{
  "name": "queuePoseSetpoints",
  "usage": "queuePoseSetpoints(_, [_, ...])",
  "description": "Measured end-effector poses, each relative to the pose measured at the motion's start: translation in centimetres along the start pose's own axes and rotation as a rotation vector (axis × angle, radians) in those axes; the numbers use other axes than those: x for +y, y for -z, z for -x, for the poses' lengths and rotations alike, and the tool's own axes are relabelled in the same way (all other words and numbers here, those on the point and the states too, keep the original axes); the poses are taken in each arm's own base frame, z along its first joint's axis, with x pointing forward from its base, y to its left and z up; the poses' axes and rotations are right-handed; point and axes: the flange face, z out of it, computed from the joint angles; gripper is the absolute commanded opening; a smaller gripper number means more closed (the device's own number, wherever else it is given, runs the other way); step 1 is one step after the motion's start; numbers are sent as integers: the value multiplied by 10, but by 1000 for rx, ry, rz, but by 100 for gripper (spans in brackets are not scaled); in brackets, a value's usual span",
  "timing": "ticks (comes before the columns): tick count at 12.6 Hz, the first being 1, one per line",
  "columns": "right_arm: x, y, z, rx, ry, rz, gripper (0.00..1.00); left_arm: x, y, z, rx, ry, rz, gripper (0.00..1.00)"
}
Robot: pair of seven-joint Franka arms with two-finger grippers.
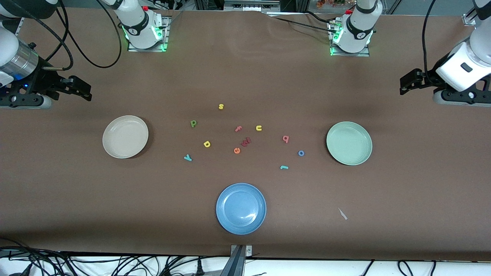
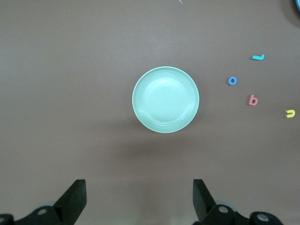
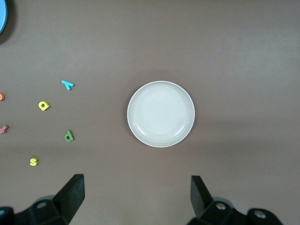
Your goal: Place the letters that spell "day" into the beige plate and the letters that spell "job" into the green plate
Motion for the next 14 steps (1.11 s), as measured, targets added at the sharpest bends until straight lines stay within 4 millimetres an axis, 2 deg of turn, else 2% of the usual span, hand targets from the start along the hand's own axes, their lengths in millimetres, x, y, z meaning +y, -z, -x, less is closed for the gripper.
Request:
queuePoseSetpoints(2, [0,0,0,0,0,0,100,-7,-3,-2,-2,-13,2,100])
queuePoseSetpoints(7, [0,0,0,0,0,0,100,-8,-9,-9,2,-61,3,100])
queuePoseSetpoints(11, [0,0,0,0,0,0,100,-16,9,-6,41,-57,0,100])
queuePoseSetpoints(14, [0,0,0,0,0,0,100,-24,11,-4,46,-53,6,100])
